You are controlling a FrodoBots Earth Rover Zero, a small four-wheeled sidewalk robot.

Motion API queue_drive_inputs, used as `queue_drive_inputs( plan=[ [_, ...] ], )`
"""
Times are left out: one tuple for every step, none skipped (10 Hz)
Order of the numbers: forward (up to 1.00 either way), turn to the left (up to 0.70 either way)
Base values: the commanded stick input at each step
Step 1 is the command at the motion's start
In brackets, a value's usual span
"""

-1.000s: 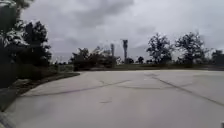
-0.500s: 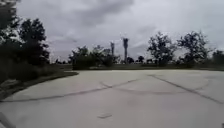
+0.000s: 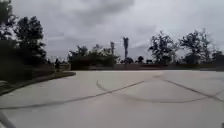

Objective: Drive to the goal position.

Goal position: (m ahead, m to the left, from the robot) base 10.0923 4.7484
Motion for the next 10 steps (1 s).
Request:
queue_drive_inputs(
  plan=[
    [0.85, 0.00],
    [0.85, 0.00],
    [0.85, 0.00],
    [0.85, 0.00],
    [0.85, 0.00],
    [0.85, 0.00],
    [0.85, 0.00],
    [0.85, 0.00],
    [0.85, 0.00],
    [0.85, 0.00]
  ],
)
